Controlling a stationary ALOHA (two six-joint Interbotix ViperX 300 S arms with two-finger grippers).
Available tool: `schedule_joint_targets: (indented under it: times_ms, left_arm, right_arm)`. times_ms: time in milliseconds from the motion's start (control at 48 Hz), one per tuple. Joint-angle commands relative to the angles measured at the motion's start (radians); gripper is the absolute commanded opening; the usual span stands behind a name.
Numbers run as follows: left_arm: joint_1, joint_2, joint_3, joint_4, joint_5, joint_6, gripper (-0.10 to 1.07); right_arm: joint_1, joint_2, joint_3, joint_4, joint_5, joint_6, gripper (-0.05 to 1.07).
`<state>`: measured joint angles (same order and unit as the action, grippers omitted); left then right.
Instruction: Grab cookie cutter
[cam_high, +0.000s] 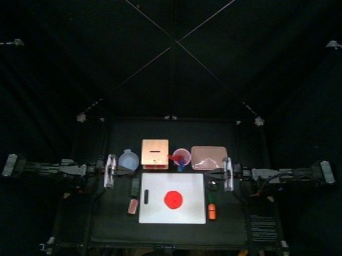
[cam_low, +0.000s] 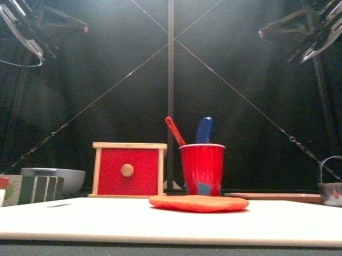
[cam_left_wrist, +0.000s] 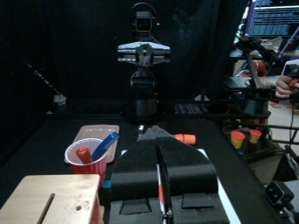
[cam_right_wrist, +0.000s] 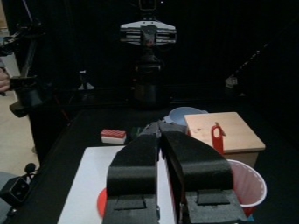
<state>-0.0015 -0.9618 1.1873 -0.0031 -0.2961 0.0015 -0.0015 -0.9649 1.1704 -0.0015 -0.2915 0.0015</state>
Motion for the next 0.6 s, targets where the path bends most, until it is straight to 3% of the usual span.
schedule_joint_targets:
  times_ms: [0, 146, 458, 583]
  left_arm:
    - [0.006, 0.026, -0.002, 0.002, -0.002, 0.0, 0.05]
    - [0.006, 0.028, -0.006, 0.0, -0.002, -0.002, 0.07]
    - [0.006, 0.028, -0.032, 0.0, -0.006, -0.002, 0.07]
    - [0.006, 0.029, -0.026, -0.002, -0.008, -0.005, 0.07]
  right_arm:
    - [-0.017, 0.035, -0.011, 0.003, 0.008, 0.008, -0.01]
    - [-0.035, 0.1, -0.046, 0.018, 0.15, 0.029, 0.05]
    - [-0.095, 0.265, -0.252, 0.12, 0.887, 0.043, 0.08]
    - [-0.095, 0.267, -0.281, 0.101, 1.043, 0.044, 0.12]
